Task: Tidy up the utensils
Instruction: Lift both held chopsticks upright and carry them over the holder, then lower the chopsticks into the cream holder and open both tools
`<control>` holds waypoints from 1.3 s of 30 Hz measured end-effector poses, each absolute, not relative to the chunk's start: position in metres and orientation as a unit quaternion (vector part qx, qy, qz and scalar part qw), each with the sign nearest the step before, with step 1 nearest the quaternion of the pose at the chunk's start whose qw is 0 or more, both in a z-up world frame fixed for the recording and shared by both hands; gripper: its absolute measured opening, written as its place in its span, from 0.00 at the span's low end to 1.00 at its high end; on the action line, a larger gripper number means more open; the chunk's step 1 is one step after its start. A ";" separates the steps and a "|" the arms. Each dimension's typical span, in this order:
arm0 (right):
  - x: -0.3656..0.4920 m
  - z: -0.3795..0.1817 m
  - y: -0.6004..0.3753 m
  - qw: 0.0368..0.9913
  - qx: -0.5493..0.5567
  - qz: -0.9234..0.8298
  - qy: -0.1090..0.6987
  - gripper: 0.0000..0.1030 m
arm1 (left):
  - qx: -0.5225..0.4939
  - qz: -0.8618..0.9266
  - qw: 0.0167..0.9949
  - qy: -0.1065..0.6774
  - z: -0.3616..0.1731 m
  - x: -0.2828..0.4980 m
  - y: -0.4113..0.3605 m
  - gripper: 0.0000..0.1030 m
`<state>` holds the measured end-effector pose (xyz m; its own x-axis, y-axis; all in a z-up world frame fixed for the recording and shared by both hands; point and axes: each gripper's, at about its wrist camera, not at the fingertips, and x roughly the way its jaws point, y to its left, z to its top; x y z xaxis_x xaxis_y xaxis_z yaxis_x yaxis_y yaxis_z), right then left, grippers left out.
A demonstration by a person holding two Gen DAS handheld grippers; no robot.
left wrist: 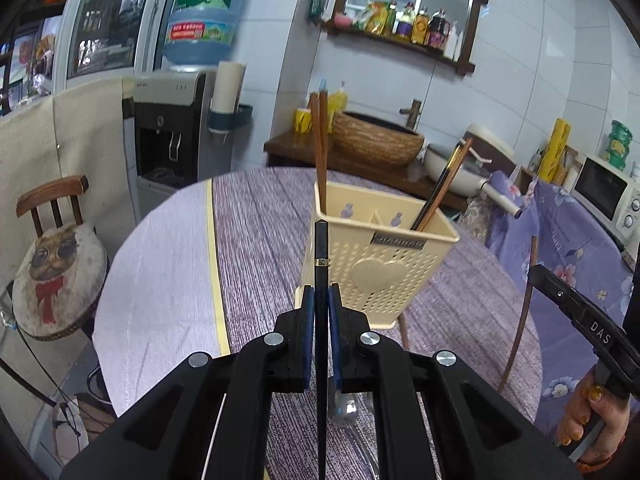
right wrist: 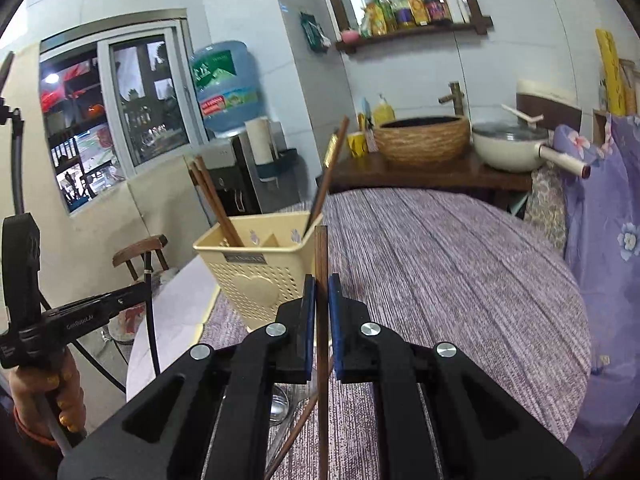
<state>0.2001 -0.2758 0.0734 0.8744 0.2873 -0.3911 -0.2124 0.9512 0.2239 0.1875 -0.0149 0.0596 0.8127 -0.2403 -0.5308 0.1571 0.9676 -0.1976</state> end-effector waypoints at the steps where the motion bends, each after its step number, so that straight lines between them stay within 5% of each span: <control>1: 0.195 0.078 -0.276 0.966 0.085 0.132 0.207 0.08 | -0.072 -0.107 0.951 0.281 0.064 0.185 -0.015 0.08; 26: 0.187 0.122 -0.269 0.966 0.071 0.176 0.174 0.08 | -0.069 -0.129 0.960 0.238 0.103 0.169 -0.014 0.08; 39: 0.221 0.204 -0.260 0.962 0.073 0.217 0.150 0.08 | -0.070 -0.164 0.965 0.190 0.184 0.189 -0.012 0.08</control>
<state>0.2213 -0.2600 0.2043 0.8611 0.4389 -0.2565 -0.3951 0.8953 0.2057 0.1886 -0.0120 0.1837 0.8738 -0.3435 -0.3442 0.2899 0.9363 -0.1984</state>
